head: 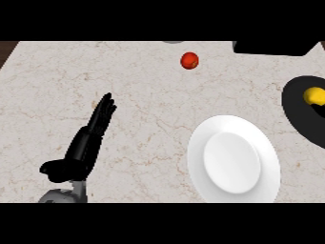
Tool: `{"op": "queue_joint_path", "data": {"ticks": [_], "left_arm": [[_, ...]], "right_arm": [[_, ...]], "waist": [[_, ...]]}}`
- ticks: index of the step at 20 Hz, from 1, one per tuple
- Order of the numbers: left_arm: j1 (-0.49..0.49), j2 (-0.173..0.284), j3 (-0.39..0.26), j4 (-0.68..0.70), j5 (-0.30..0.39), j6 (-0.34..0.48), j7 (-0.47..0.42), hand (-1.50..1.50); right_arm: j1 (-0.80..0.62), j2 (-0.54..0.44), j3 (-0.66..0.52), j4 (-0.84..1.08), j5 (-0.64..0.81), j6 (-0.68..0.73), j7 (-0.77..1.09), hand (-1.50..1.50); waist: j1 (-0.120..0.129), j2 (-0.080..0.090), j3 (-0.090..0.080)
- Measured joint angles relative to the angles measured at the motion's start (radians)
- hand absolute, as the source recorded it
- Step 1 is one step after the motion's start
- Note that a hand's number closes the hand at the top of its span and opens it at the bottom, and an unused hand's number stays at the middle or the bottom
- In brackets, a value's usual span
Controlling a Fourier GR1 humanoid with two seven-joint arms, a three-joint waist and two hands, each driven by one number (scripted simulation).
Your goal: Pick the lemon from the plate and place it in the pan
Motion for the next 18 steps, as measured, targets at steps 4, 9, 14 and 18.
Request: {"op": "queue_joint_path", "data": {"ticks": [4, 9, 14, 18], "left_arm": [[-0.01, -0.002, 0.006, 0.016, -0.001, -0.001, -0.011, 0.0], [-0.02, -0.001, 0.017, 0.025, 0.001, -0.001, -0.015, 0.0], [-0.001, -0.001, 0.021, 0.019, 0.005, -0.001, -0.015, 0.0], [0.01, -0.003, 0.02, 0.016, -0.002, 0.004, -0.019, 0.0]], "right_arm": [[-0.039, -0.002, -0.015, 0.08, -0.026, 0.094, -0.042, -1.5], [-0.071, 0.002, -0.084, 0.1, -0.1, 0.093, -0.141, -1.5], [-0.07, -0.008, -0.183, 0.095, -0.211, 0.113, -0.27, -1.5], [-0.052, -0.054, -0.251, 0.116, -0.295, 0.214, -0.325, -1.5]], "waist": [[0.003, 0.002, 0.001], [0.004, 0.004, 0.003], [-0.011, -0.003, 0.002], [-0.025, -0.009, 0.0]]}}
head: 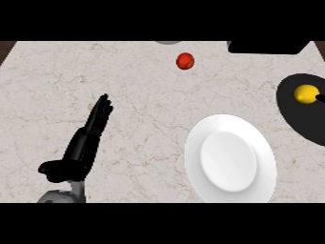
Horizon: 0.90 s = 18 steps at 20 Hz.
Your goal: Pick the lemon from the plate and place it in the pan
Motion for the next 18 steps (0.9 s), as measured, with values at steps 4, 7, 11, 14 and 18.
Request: {"op": "queue_joint_path", "data": {"ticks": [4, 7, 11, 14, 18], "left_arm": [[0.004, 0.001, 0.006, -0.004, -0.003, 0.005, 0.011, 0.0], [0.01, -0.002, 0.006, -0.011, -0.005, 0.006, 0.008, 0.0], [0.03, 0.01, 0.009, -0.057, -0.002, 0.002, 0.04, 0.0], [0.037, 0.015, 0.022, -0.053, 0.005, -0.01, 0.027, 0.0], [0.03, 0.004, 0.027, -0.039, -0.002, -0.007, 0.028, 0.0]], "right_arm": [[0.049, -0.051, -0.047, 0.017, -0.072, 0.163, -0.058, -1.5], [0.106, -0.08, -0.063, 0.033, -0.108, 0.299, -0.107, -1.5], [0.171, -0.11, -0.052, 0.029, -0.133, 0.44, -0.167, -1.5], [0.22, -0.111, -0.035, 0.016, -0.149, 0.5, -0.219, -1.5], [0.273, -0.104, -0.002, -0.007, -0.165, 0.523, -0.276, -1.5]], "waist": [[-0.015, -0.006, -0.002], [-0.021, -0.008, -0.002], [-0.025, -0.012, -0.003], [-0.027, -0.013, -0.003], [-0.029, -0.014, -0.004]]}}
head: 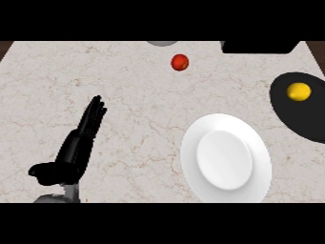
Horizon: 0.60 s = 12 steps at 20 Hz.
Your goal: Pick the lemon from the plate and place it in the pan
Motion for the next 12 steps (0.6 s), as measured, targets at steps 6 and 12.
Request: {"op": "queue_joint_path", "data": {"ticks": [6, 12], "left_arm": [[-0.015, -0.007, 0.02, 0.049, 0.002, -0.017, -0.029, 0.0], [0.003, -0.008, 0.024, 0.027, -0.013, -0.021, -0.028, 0.0]], "right_arm": [[0.07, 0.021, 0.05, -0.046, -0.036, -0.01, -0.024, -1.5], [0.121, 0.033, 0.101, -0.07, -0.071, -0.029, -0.046, -1.5]], "waist": [[-0.005, -0.002, -0.001], [-0.005, -0.002, -0.001]]}}
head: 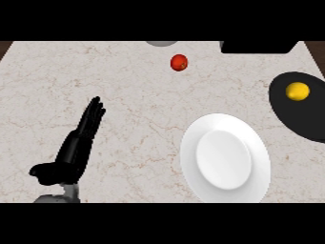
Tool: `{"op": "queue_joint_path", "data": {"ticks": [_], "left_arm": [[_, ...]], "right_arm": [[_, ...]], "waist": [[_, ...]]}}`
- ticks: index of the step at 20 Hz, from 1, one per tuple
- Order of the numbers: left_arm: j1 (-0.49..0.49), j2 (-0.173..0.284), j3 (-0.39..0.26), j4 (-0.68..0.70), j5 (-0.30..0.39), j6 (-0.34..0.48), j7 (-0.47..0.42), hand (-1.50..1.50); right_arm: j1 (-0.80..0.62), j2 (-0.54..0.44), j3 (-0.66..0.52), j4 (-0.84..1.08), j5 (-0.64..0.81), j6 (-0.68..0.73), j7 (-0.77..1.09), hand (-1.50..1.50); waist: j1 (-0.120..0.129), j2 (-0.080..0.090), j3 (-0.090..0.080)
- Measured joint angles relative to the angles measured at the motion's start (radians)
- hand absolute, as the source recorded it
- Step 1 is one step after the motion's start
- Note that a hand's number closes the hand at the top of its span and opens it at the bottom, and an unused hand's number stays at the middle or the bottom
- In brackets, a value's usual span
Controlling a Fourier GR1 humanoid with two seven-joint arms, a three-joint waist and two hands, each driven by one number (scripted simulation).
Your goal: Pick the lemon from the plate and place it in the pan
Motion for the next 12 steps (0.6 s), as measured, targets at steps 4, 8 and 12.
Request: {"op": "queue_joint_path", "data": {"ticks": [4, 8, 12], "left_arm": [[-0.008, -0.01, 0.002, -0.004, -0.001, -0.001, 0.012, 0.0], [-0.006, -0.026, -0.005, 0.025, -0.017, 0.008, -0.013, 0.0], [-0.009, -0.031, -0.009, -0.002, -0.025, 0.013, 0.018, 0.0]], "right_arm": [[-0.013, -0.022, 0.029, 0.016, -0.012, -0.012, 0.012, -1.5], [0.011, -0.011, 0.062, -0.02, -0.03, -0.032, 0.013, -1.5], [0.031, -0.019, 0.082, -0.036, -0.039, -0.069, -0.004, -1.5]], "waist": [[0.002, 0.0, 0.0], [0.0, 0.0, 0.0], [-0.001, 0.0, 0.0]]}}
